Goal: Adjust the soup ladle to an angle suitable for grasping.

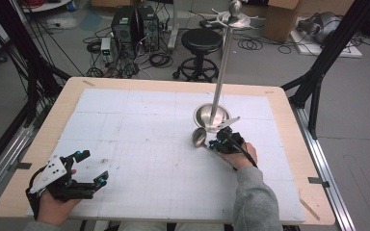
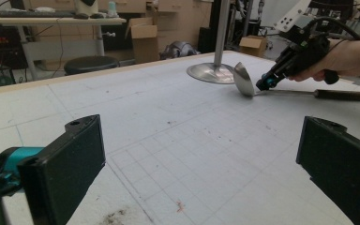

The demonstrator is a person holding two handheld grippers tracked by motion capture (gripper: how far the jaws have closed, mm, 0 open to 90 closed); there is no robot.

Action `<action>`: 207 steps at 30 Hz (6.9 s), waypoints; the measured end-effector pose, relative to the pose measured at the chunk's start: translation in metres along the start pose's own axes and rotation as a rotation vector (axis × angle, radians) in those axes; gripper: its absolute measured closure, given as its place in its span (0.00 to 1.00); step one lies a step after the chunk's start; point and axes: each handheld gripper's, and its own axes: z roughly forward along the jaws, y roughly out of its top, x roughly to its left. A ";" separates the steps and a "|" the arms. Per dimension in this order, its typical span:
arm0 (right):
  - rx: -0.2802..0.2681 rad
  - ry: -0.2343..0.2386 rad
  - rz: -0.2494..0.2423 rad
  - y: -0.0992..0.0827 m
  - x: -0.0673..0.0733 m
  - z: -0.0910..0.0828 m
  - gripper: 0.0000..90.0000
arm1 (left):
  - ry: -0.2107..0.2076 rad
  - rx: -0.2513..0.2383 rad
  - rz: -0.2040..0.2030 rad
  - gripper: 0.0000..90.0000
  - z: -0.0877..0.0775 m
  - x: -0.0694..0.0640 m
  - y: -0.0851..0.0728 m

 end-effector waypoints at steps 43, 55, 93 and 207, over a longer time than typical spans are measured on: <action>0.091 0.294 -0.371 0.000 0.085 -0.009 1.00 | -0.039 0.027 0.002 0.02 0.012 -0.005 -0.001; -0.069 0.238 -0.335 -0.005 0.076 -0.037 1.00 | -0.055 0.018 0.009 0.02 0.011 -0.005 0.000; -0.179 0.155 0.005 -0.166 0.036 -0.127 1.00 | -0.048 0.025 0.010 0.03 0.012 -0.005 0.000; -0.171 0.168 -0.134 -0.009 0.078 0.005 1.00 | -0.014 0.049 0.031 0.03 0.003 -0.006 -0.004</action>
